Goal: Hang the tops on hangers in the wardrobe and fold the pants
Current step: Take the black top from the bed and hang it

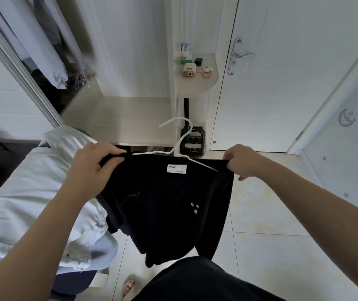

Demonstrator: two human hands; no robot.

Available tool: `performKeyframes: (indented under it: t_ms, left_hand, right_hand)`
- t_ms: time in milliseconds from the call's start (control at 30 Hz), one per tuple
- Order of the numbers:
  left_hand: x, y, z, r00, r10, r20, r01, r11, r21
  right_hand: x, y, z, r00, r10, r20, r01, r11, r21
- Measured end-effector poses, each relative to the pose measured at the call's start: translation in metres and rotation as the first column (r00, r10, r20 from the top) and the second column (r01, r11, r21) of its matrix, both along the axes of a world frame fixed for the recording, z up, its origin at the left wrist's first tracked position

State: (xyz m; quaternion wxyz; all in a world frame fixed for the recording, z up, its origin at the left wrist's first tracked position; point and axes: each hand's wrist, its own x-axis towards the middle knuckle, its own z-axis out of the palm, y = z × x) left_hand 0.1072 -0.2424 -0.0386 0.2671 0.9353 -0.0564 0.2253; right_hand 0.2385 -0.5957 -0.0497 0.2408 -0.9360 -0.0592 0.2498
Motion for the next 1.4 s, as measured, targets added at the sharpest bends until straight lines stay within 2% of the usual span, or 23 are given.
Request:
performKeyframes:
  t_ms: [67,133,267,467,600,700,733,767,900,1000,1100,1200,1300,1400]
  left_hand:
    - [0.003,0.001,-0.004,0.997,0.065,0.031,-0.068,0.994,0.087]
    - [0.005,-0.002,-0.007,0.989,0.131,0.064,-0.137,0.986,0.100]
    - [0.007,-0.016,-0.006,0.989,0.147,0.029,-0.144,0.986,-0.081]
    - [0.006,-0.007,0.014,0.995,0.096,0.007,-0.087,0.923,-0.375]
    - [0.015,-0.008,0.036,0.998,0.065,-0.002,-0.060,0.910,-0.409]
    - [0.023,-0.015,0.051,0.999,0.031,-0.009,-0.032,0.922,-0.385]
    - [0.025,-0.019,0.054,1.000,0.018,-0.008,-0.020,0.929,-0.369]
    - [0.027,-0.023,0.057,1.000,0.008,-0.002,-0.008,0.938,-0.347]
    - [0.031,-0.031,0.060,0.999,-0.043,0.025,0.048,0.949,-0.311]
    - [0.028,-0.030,0.057,0.996,-0.085,0.024,0.088,0.939,-0.333]
    - [0.025,-0.031,0.053,0.994,-0.105,0.024,0.107,0.928,-0.358]
    - [0.026,-0.025,0.043,0.996,-0.069,0.050,0.083,0.921,-0.382]
    - [0.025,-0.014,0.020,0.999,0.040,0.014,-0.031,0.920,-0.390]
    - [0.024,-0.006,0.003,0.976,0.216,0.009,-0.199,0.912,-0.359]
  right_hand:
    - [0.000,0.001,0.011,0.996,-0.032,0.084,0.031,0.999,0.020]
    - [-0.005,0.004,0.021,0.987,-0.043,0.157,0.033,0.997,0.064]
    - [-0.028,0.021,0.033,0.951,-0.006,0.308,-0.069,0.970,0.232]
    - [-0.025,0.007,0.052,0.820,0.136,0.556,-0.347,0.891,0.293]
    - [-0.014,0.008,0.064,0.716,0.259,0.648,-0.423,0.900,0.107]
    - [-0.010,0.022,0.079,0.579,0.382,0.720,-0.374,0.910,-0.181]
    - [-0.011,0.028,0.082,0.552,0.414,0.724,-0.381,0.897,-0.223]
    - [-0.012,0.033,0.085,0.561,0.408,0.720,-0.400,0.895,-0.196]
    - [-0.016,0.046,0.092,0.739,0.291,0.608,-0.485,0.856,0.179]
    - [-0.019,0.049,0.097,0.813,0.249,0.527,-0.470,0.815,0.338]
    - [-0.020,0.048,0.100,0.856,0.206,0.474,-0.431,0.790,0.435]
    - [-0.019,0.043,0.102,0.877,0.070,0.475,-0.344,0.781,0.522]
    - [-0.014,0.031,0.104,0.889,0.007,0.458,-0.288,0.785,0.548]
    - [-0.013,0.021,0.102,0.914,-0.016,0.404,-0.248,0.769,0.590]
